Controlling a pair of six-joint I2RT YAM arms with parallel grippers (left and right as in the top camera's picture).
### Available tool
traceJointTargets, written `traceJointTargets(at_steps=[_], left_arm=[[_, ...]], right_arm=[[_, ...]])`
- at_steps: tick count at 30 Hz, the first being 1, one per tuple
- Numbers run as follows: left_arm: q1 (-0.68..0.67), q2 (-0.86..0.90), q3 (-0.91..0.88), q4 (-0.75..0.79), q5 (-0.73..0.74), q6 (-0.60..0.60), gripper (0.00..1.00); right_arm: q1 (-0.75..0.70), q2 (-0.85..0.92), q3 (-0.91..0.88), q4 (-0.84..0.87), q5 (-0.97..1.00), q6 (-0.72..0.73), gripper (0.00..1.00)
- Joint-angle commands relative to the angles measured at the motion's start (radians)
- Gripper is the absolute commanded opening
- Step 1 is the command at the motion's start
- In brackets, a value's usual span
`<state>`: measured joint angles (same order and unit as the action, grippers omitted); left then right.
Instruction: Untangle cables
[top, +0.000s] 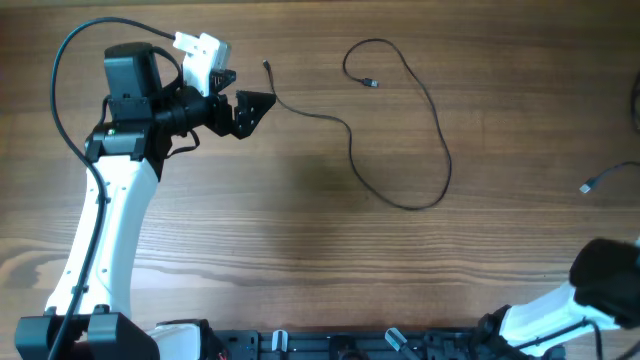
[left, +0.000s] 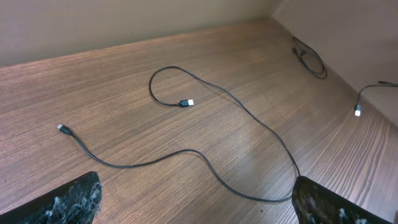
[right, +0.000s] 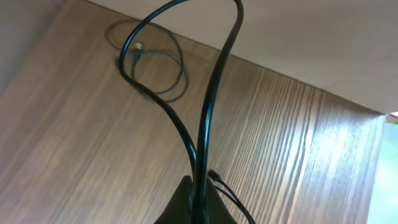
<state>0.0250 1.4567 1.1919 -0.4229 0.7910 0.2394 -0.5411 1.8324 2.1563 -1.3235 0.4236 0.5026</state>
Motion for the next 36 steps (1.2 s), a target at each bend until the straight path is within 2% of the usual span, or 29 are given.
traceJointTargets(at_steps=[1, 8, 13, 21, 27, 36], left_arm=[[-0.004, 0.006, 0.014, 0.002, 0.019, 0.019, 1.00], [-0.003, 0.006, 0.014, 0.015, 0.019, 0.019, 1.00], [-0.003, 0.006, 0.014, 0.015, -0.074, -0.015, 1.00], [-0.004, 0.005, 0.014, 0.029, -0.075, -0.071, 0.98], [-0.004, -0.012, 0.014, 0.046, -0.079, -0.112, 0.98], [-0.004, -0.040, 0.014, 0.052, -0.086, -0.121, 0.98]], right_arm=[[-0.039, 0.089, 0.006, 0.030, -0.005, -0.006, 0.05], [-0.122, 0.254, 0.006, 0.122, -0.006, -0.032, 0.07], [-0.171, 0.355, 0.006, 0.251, -0.060, -0.083, 0.06], [-0.214, 0.496, 0.006, 0.426, -0.138, -0.174, 0.08], [-0.217, 0.641, 0.006, 0.437, -0.151, -0.187, 0.07], [-0.221, 0.658, 0.006, 0.391, -0.084, -0.154, 0.05]])
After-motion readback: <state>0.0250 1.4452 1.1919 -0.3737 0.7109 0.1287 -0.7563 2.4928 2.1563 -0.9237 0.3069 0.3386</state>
